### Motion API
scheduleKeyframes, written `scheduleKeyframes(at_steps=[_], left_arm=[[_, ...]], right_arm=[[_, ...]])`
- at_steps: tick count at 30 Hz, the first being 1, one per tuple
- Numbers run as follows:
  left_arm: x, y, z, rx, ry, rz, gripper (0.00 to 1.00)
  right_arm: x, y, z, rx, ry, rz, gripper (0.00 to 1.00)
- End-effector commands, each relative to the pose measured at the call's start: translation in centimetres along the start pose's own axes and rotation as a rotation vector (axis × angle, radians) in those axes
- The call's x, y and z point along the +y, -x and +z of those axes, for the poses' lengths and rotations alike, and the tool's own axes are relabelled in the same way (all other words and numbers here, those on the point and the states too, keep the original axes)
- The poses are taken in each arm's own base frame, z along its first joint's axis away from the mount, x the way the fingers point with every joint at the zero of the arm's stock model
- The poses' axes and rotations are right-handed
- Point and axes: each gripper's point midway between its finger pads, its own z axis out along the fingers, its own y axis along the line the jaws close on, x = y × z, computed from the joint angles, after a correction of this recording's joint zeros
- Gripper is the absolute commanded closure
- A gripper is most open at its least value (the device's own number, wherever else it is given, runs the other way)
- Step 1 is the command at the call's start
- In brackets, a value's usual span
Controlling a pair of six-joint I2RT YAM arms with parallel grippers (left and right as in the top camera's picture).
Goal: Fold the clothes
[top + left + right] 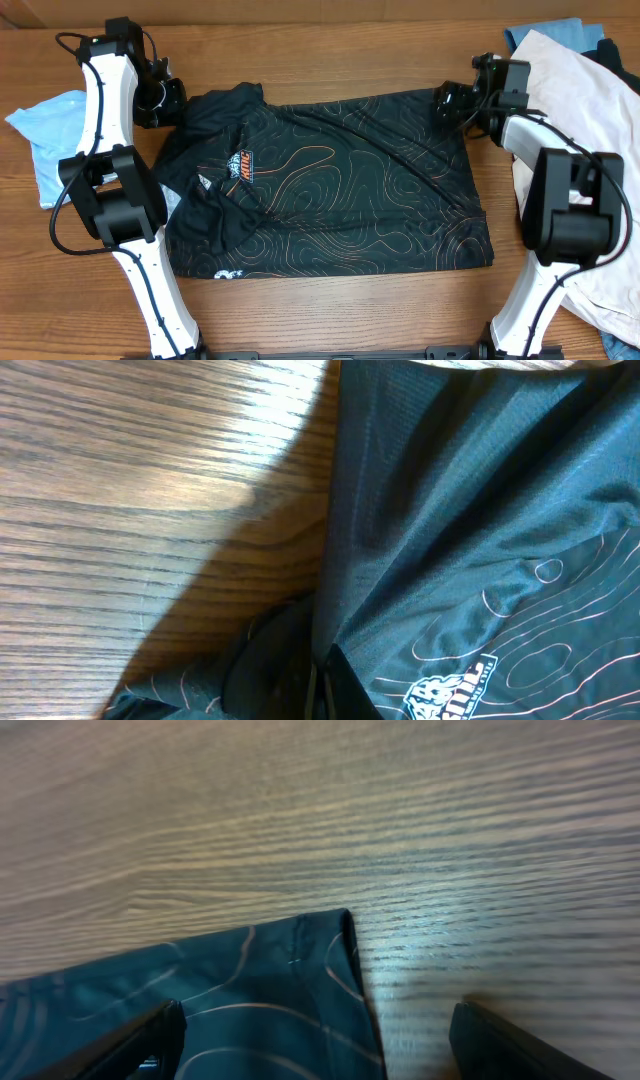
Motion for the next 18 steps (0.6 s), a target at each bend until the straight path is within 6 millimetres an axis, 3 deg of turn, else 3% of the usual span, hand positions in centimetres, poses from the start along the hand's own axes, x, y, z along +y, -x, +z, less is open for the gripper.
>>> scheduleKeyframes(at_steps=[1, 8, 13, 18], left_arm=[[0.1, 0.5, -0.5, -0.020, 0.001, -0.022, 0.96], [0.1, 0.5, -0.5, -0.021, 0.002, -0.031, 0.96], [0.1, 0.5, -0.5, -0.021, 0.002, -0.033, 0.96], [0.1, 0.5, -0.5, -0.020, 0.002, -0.036, 0.96]], right_arm=[[0.1, 0.8, 0.5, -0.029, 0.022, -0.029, 0.11], [-0.1, -1.0, 2.3, 0.003, 0.045, -0.022, 0.16], [0.4, -1.2, 2.4, 0.008, 0.058, -0.027, 0.32], [0.8, -1.0, 2.5, -0.002, 0.064, -0.035, 0.40]])
